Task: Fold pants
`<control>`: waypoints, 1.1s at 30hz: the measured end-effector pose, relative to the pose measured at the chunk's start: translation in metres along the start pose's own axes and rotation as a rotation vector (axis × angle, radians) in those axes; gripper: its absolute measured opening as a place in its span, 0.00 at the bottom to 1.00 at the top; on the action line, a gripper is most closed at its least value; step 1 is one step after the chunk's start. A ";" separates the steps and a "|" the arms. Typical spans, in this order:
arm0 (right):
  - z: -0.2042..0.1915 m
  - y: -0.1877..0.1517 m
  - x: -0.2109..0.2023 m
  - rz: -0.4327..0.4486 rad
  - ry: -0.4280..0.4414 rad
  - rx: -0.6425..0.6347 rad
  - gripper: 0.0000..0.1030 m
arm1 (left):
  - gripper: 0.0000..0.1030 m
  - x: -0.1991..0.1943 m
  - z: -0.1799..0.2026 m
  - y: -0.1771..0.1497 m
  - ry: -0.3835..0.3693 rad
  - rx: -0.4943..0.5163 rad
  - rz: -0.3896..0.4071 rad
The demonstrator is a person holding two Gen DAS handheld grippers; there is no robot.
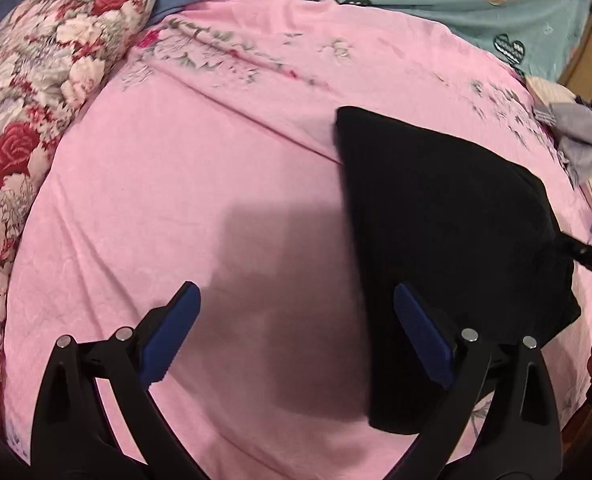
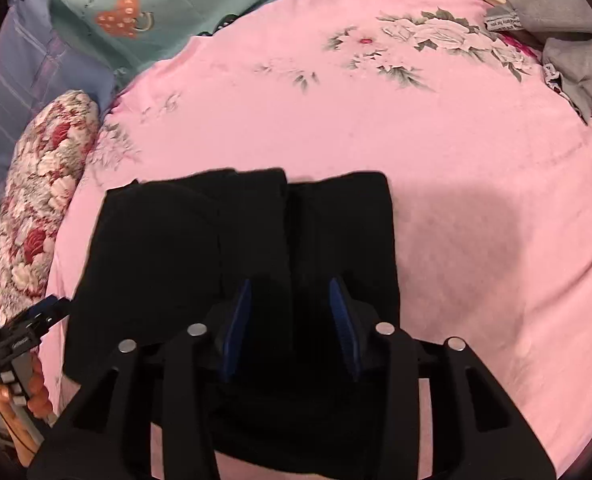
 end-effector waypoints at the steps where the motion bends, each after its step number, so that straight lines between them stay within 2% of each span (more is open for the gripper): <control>1: 0.000 -0.003 -0.010 0.031 0.030 0.009 0.58 | 0.96 -0.002 0.002 -0.001 0.002 0.009 0.008; 5: 0.002 -0.009 -0.036 0.087 0.153 0.036 0.59 | 0.96 -0.005 -0.001 -0.002 0.000 -0.007 0.002; 9: -0.004 -0.016 -0.032 0.029 0.248 0.054 0.59 | 0.96 -0.001 -0.001 -0.007 -0.014 -0.025 -0.014; 10: -0.009 -0.018 -0.026 0.011 0.238 0.044 0.59 | 0.96 0.002 0.000 -0.008 -0.012 -0.026 -0.022; 12: -0.015 -0.021 -0.009 -0.029 0.137 0.022 0.59 | 0.96 0.004 -0.001 -0.011 -0.019 -0.042 -0.035; 14: -0.018 -0.024 -0.002 -0.033 0.111 0.039 0.59 | 0.96 0.001 0.000 -0.012 -0.036 -0.048 -0.035; 20: -0.011 -0.023 -0.020 -0.017 0.159 0.093 0.59 | 0.96 -0.008 0.010 -0.013 -0.058 -0.006 -0.009; 23: 0.005 -0.026 -0.023 -0.032 0.238 0.176 0.59 | 0.96 -0.001 0.021 -0.015 -0.023 0.065 -0.003; 26: 0.010 -0.029 -0.019 -0.077 0.323 0.230 0.59 | 0.97 0.016 0.021 -0.021 -0.008 0.069 -0.051; 29: 0.002 -0.031 -0.010 -0.117 0.306 0.204 0.59 | 0.97 0.018 0.017 -0.023 -0.019 0.039 -0.054; 33: -0.012 -0.020 0.001 -0.106 0.260 0.154 0.61 | 0.97 0.016 0.019 -0.022 0.003 0.061 -0.046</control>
Point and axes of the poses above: each gripper's, at about its wrist camera, not at the fingertips, and x roughly the way its jaws point, z to its right, y to its top, the point moved 3 cm from there along x, roughly the way its jaws point, and after that the axes turned 4 degrees about z, right-handed, at the moved point
